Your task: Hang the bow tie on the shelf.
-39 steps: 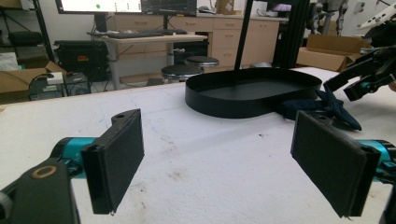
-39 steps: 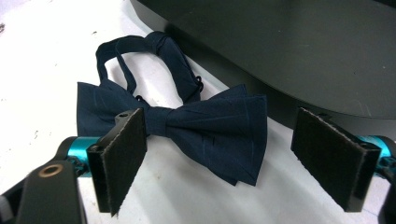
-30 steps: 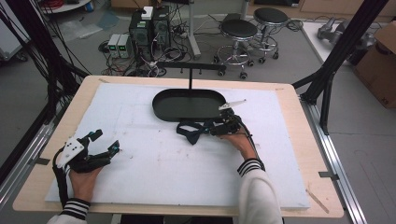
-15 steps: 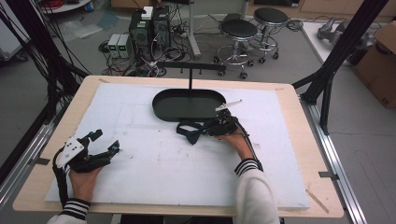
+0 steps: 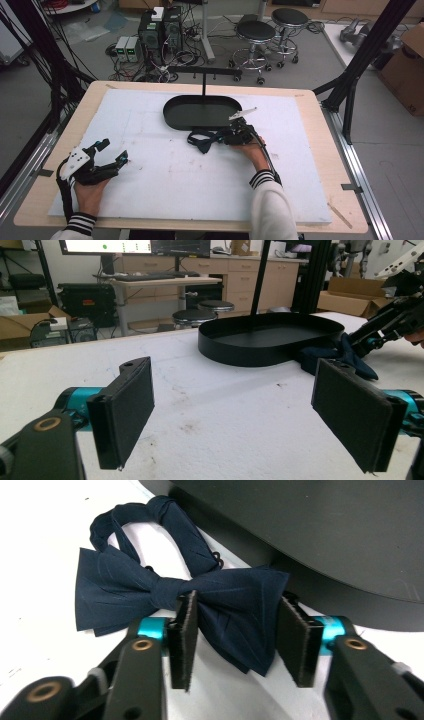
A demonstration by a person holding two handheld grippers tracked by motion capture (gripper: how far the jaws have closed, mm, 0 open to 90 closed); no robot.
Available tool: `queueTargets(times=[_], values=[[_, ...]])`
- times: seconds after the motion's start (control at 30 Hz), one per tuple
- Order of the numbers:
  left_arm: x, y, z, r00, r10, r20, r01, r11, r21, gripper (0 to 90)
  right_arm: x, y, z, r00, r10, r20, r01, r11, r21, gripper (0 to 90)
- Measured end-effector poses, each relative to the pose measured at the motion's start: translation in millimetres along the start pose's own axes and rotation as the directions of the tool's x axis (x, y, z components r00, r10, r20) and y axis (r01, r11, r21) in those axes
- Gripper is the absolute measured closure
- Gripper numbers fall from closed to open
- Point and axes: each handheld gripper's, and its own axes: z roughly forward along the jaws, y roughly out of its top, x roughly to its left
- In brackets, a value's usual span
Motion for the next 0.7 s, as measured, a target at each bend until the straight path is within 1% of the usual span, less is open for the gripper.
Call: queueTargets(times=[0.17,0.37,0.47,0.53,0.57,0.6,0.7], values=[[0.0,0.0,0.0,1.0,0.0,0.0,0.0,1.0,0.0,17.6,0.3,0.3,-0.4,0.9998,-0.001,0.018,0.0,1.0,0.004,61.0],[0.2,0.0,-0.1,1.0,-0.002,0.0,0.002,1.0,0.001,17.6,0.3,0.2,-1.5,0.9996,0.007,0.026,-0.007,1.0,0.007,67.4],[0.3,0.0,0.0,1.0,-0.004,0.0,0.004,1.0,0.0,17.6,1.2,0.7,-1.9,0.9992,0.002,0.039,-0.002,1.0,0.006,69.6],[0.2,0.0,0.0,1.0,-0.004,0.0,0.004,1.0,0.0,17.6,2.2,1.2,-2.3,0.999,0.009,0.043,-0.01,1.0,0.005,74.9],[0.2,0.0,-0.1,1.0,-0.002,0.0,0.002,1.0,0.001,17.6,2.2,1.2,-2.3,0.999,0.009,0.043,-0.01,1.0,0.005,74.9],[0.2,0.0,-0.1,1.0,-0.003,0.0,0.003,1.0,0.001,17.6,2.5,1.6,-3.2,0.9989,0.011,0.044,-0.011,1.0,0.002,77.8],[0.2,0.0,-0.1,1.0,-0.003,0.0,0.003,1.0,0.0,17.6,3.0,1.9,-4.5,0.9988,0.017,0.047,-0.017,1.0,0.002,81.4]])
